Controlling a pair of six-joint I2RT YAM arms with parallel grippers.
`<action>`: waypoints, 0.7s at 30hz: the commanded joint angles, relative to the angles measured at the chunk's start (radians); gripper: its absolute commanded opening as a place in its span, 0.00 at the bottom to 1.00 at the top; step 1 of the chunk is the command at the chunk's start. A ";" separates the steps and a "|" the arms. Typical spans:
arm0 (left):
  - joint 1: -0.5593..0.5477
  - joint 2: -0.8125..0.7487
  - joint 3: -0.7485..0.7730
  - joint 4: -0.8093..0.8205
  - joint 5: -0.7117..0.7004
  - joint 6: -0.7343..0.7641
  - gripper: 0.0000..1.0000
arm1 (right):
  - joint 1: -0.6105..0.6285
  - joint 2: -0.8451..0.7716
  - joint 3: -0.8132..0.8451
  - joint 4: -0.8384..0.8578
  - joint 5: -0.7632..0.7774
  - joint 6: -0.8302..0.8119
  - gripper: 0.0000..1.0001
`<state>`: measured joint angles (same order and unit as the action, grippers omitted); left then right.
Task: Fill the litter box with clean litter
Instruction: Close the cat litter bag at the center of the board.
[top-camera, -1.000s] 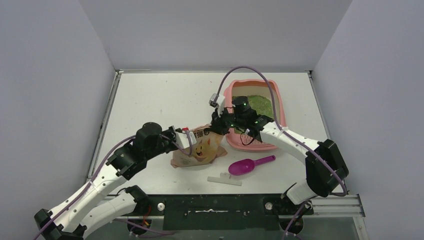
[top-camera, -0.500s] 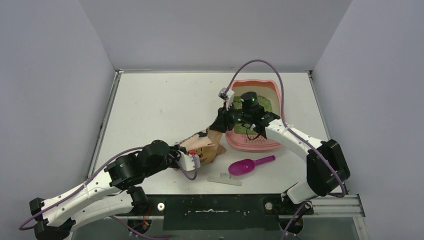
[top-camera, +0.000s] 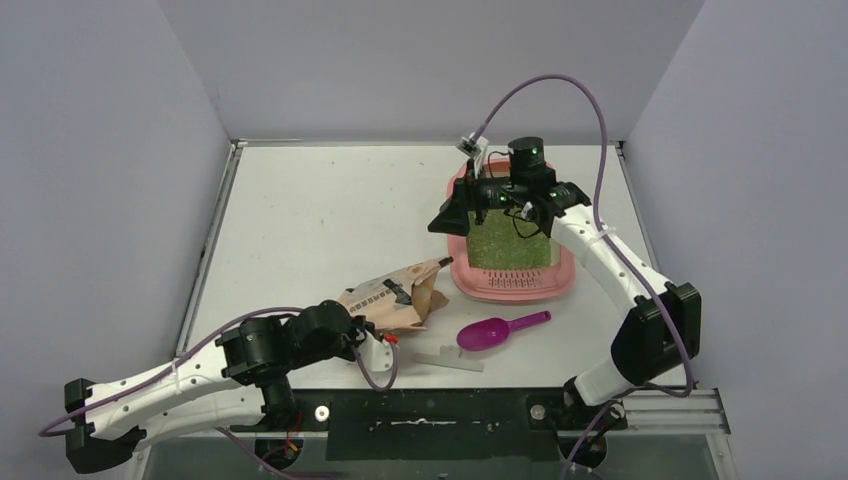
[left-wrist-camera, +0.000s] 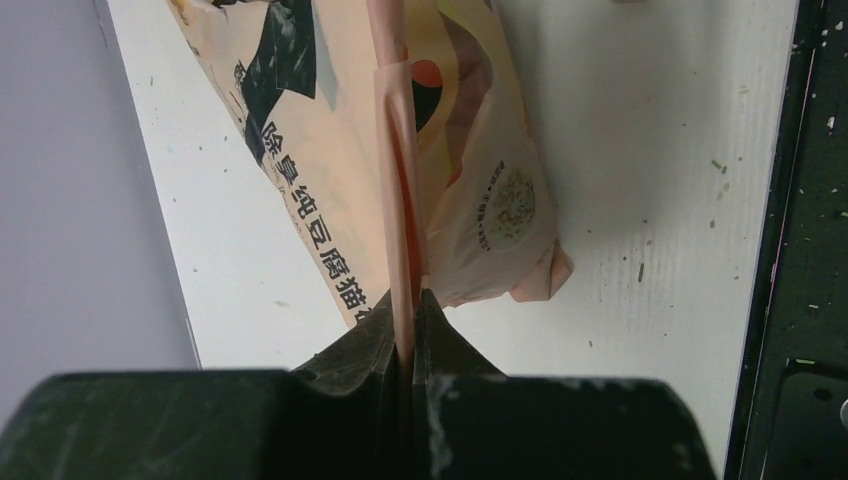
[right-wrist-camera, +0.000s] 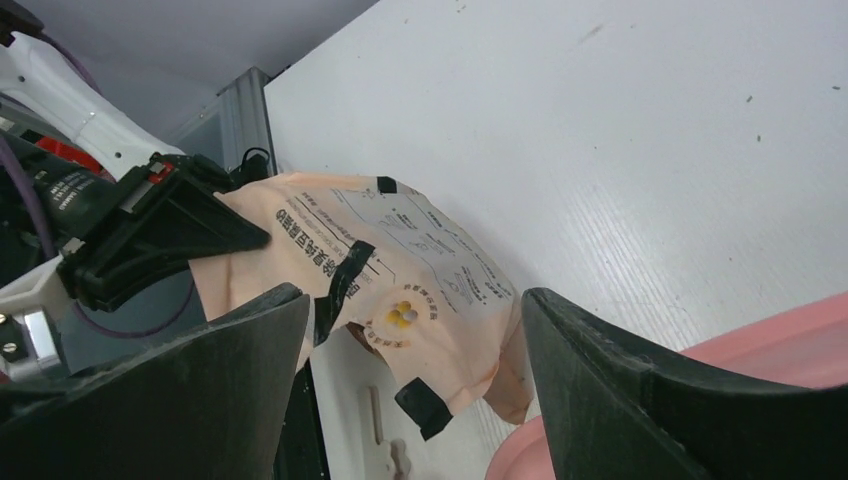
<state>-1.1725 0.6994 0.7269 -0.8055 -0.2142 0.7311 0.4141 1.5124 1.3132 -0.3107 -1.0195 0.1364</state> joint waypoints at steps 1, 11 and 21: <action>-0.026 -0.008 -0.036 -0.078 -0.069 -0.005 0.00 | 0.065 0.094 0.148 -0.297 0.001 -0.189 0.80; -0.122 0.003 -0.072 -0.044 -0.179 -0.008 0.00 | 0.192 0.391 0.473 -0.836 0.138 -0.618 0.88; -0.127 0.027 -0.082 -0.020 -0.215 -0.035 0.00 | 0.231 0.434 0.475 -0.918 0.138 -0.739 0.78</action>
<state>-1.2945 0.7212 0.6495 -0.7979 -0.4076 0.7322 0.6312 2.0026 1.7828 -1.2076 -0.8932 -0.5480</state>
